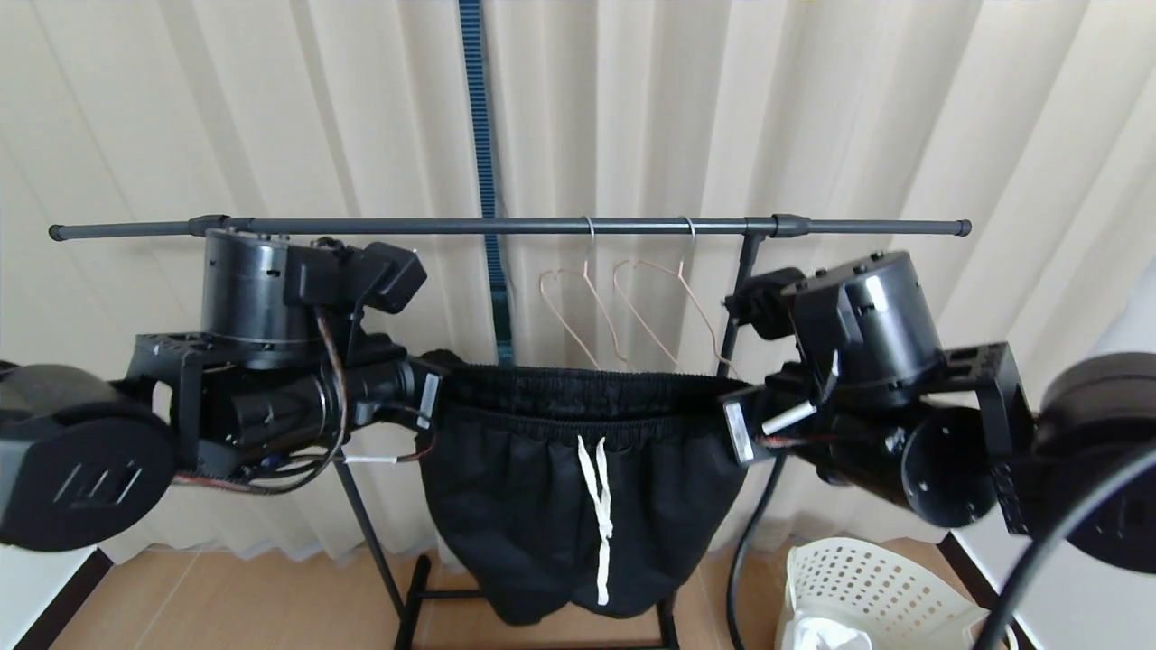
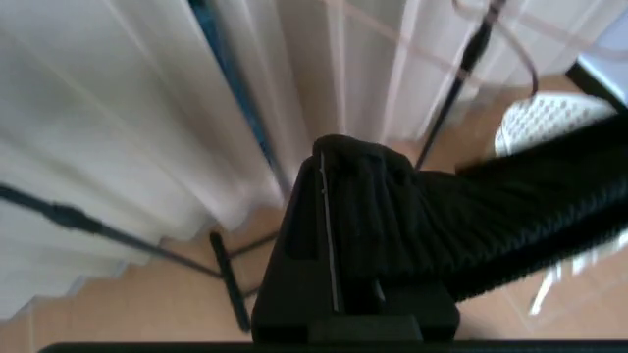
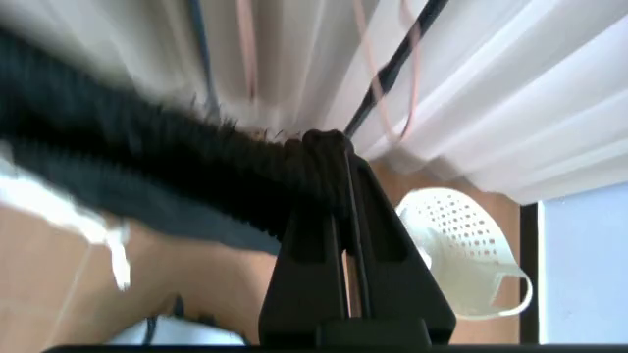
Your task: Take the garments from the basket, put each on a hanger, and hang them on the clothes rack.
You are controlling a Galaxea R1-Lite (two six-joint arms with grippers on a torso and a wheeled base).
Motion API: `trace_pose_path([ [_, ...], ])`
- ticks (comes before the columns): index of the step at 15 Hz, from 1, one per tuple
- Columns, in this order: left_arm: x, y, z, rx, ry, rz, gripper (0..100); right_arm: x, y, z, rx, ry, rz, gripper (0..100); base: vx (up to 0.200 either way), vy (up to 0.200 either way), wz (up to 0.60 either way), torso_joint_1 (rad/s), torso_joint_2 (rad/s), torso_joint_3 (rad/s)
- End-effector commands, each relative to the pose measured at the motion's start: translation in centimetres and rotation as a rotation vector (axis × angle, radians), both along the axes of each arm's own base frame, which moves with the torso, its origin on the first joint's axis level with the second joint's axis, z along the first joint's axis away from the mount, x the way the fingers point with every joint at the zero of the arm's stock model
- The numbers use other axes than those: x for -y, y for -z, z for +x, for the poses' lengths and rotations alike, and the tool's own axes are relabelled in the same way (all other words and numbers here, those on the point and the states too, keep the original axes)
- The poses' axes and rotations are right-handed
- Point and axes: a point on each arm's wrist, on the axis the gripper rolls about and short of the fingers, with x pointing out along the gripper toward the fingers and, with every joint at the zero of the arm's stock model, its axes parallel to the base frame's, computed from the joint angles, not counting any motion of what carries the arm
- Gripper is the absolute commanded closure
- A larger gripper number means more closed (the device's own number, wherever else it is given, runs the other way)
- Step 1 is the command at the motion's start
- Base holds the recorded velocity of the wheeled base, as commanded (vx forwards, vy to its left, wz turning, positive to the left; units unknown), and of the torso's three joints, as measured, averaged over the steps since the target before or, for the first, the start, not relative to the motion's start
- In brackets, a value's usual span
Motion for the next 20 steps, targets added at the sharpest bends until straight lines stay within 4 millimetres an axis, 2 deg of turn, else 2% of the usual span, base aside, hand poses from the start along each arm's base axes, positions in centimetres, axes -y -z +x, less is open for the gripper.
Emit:
trace_pose_path([
  [1,-0.9,1.4,-4.9,-0.049,0.058,0.029,100,-1.4,-0.4,6.0,0.053,0.085,0.023,100,0.000,0.000,0.00,0.000,0.00,0.000],
  [2,-0.8,2.9,-6.1,-0.097,0.088,0.056,100,-2.3,-0.3,7.4,0.068,0.095,0.031,100,0.000,0.000,0.00,0.000,0.00,0.000],
  [4,0.1,4.6,-8.6,-0.160,0.196,0.078,100,-4.1,-0.2,9.9,0.116,0.127,0.047,100,0.000,0.000,0.00,0.000,0.00,0.000],
  [5,0.4,5.0,-9.1,-0.178,0.227,0.080,100,-4.6,-0.2,10.5,0.128,0.135,0.051,100,0.000,0.000,0.00,0.000,0.00,0.000],
  [6,1.8,5.4,-10.2,-0.214,0.278,0.047,100,-5.9,-0.3,12.2,0.168,0.156,0.068,100,0.000,0.000,0.00,0.000,0.00,0.000],
  [8,4.4,5.1,-11.1,-0.261,0.329,-0.032,100,-7.2,-0.5,13.5,0.204,0.158,0.097,100,0.000,0.000,0.00,0.000,0.00,0.000],
  [10,6.7,5.3,-11.0,-0.317,0.330,-0.094,100,-8.1,-0.5,13.4,0.218,0.143,0.121,100,0.000,0.000,0.00,0.000,0.00,0.000],
  [12,9.7,4.5,-11.2,-0.367,0.330,-0.205,100,-9.0,-0.7,12.8,0.234,0.120,0.142,100,0.000,0.000,0.00,0.000,0.00,0.000],
  [14,10.7,4.2,-11.0,-0.374,0.322,-0.239,100,-9.1,-0.9,12.6,0.242,0.115,0.153,100,0.000,0.000,0.00,0.000,0.00,0.000],
  [17,10.4,4.3,-11.1,-0.374,0.308,-0.233,100,-8.5,-1.7,12.0,0.237,0.144,0.204,100,0.000,0.000,0.00,0.000,0.00,0.000],
  [20,8.8,4.5,-11.0,-0.347,0.231,-0.213,100,-5.8,-2.9,10.0,0.219,0.169,0.209,100,0.000,0.000,0.00,0.000,0.00,0.000],
])
